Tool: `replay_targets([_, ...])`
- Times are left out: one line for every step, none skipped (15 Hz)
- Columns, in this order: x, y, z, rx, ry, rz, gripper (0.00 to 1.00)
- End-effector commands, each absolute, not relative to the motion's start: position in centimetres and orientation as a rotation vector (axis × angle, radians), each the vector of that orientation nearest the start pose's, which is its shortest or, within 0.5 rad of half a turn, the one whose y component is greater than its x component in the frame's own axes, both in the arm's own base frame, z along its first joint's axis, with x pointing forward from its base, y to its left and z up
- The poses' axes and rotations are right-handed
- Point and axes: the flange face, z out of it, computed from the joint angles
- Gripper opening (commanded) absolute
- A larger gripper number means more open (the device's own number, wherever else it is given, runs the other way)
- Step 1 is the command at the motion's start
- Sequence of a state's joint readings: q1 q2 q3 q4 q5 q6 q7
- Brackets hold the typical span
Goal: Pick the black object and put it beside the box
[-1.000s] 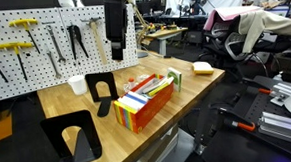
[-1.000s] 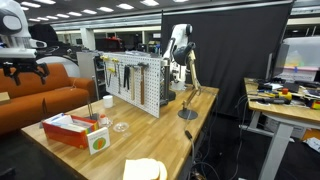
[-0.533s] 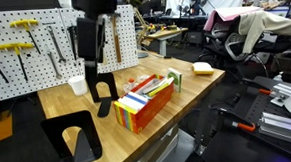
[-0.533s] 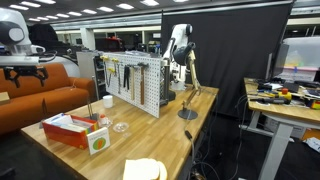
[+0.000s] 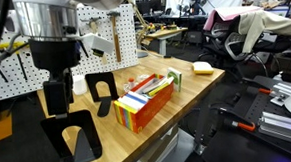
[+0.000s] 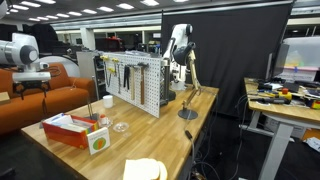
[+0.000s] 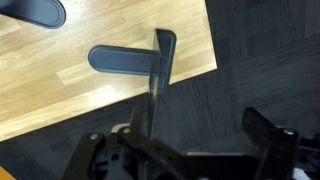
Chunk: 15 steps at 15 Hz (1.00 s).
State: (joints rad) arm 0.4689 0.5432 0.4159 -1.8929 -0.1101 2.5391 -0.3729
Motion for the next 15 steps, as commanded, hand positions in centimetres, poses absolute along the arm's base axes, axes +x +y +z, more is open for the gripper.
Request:
replay_targets([43.4,50.6,23.8,-2.319,-1.864,-0.102,1.00])
replay_targets([43.6,50.9,23.3,-2.306,-1.881,-0.084,1.00])
replay_targets([43.6,51.2,22.7,-2.293,-1.898,-0.063,1.00])
replay_targets([43.6,51.4,22.1,-2.285,-1.910,-0.039,1.00])
replay_targets([43.6,51.6,21.6,-2.279,-1.920,-0.015,1.00])
replay_targets([43.6,51.8,21.0,-2.274,-1.925,0.002,0.99])
replay_targets([43.7,51.9,20.6,-2.270,-1.930,0.018,0.85])
replay_targets([43.7,52.0,20.1,-2.269,-1.934,0.025,0.74])
replay_targets([43.8,52.1,19.8,-2.266,-1.935,0.031,0.71])
replay_targets([44.0,52.1,19.5,-2.265,-1.935,0.035,0.63])
replay_targets([44.1,52.1,19.4,-2.266,-1.933,0.038,0.57])
replay_targets([44.3,52.1,19.2,-2.266,-1.931,0.042,0.49])
replay_targets([44.4,52.1,19.2,-2.269,-1.928,0.044,0.43])
replay_targets([44.5,52.0,19.1,-2.272,-1.922,0.043,0.35])
replay_targets([44.6,52.0,19.1,-2.275,-1.916,0.043,0.30])
